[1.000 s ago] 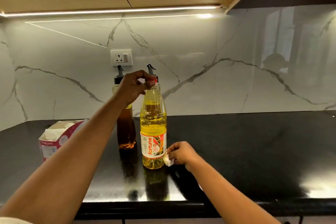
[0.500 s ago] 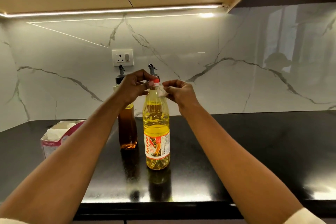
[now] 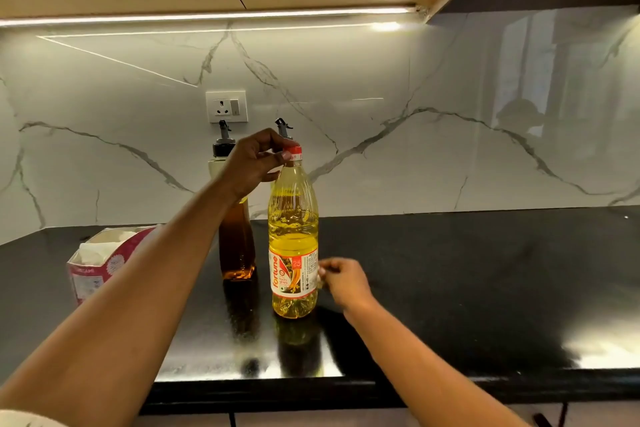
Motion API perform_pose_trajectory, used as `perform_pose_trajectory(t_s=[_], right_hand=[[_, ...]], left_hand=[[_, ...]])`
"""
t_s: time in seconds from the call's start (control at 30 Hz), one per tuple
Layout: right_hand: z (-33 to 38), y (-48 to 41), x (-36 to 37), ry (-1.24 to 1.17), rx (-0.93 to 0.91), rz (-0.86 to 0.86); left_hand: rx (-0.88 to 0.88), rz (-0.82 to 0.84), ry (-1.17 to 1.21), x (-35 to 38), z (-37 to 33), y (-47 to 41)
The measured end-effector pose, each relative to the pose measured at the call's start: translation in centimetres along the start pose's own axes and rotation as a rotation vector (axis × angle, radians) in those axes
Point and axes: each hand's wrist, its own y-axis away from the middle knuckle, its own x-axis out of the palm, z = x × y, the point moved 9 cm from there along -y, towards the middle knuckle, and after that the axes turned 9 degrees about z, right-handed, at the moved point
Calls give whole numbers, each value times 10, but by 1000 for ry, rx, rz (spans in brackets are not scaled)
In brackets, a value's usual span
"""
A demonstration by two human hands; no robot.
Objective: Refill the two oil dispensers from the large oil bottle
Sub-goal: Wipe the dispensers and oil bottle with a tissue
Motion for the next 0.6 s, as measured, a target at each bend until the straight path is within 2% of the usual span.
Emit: perform_pose_trajectory(t_s=[0.1, 0.2, 0.43, 0.6], right_hand=[[-26, 0, 10, -16, 126, 52], [-3, -1, 6, -130, 151, 79], [138, -6, -33, -456, -225, 10], [193, -2, -33, -376, -397, 25]], left_hand=[[17, -64, -58, -3, -1, 0], [39, -130, -83, -6, -2, 0], [58, -23, 53, -1, 6, -11], [108, 61, -96, 2, 0, -13]])
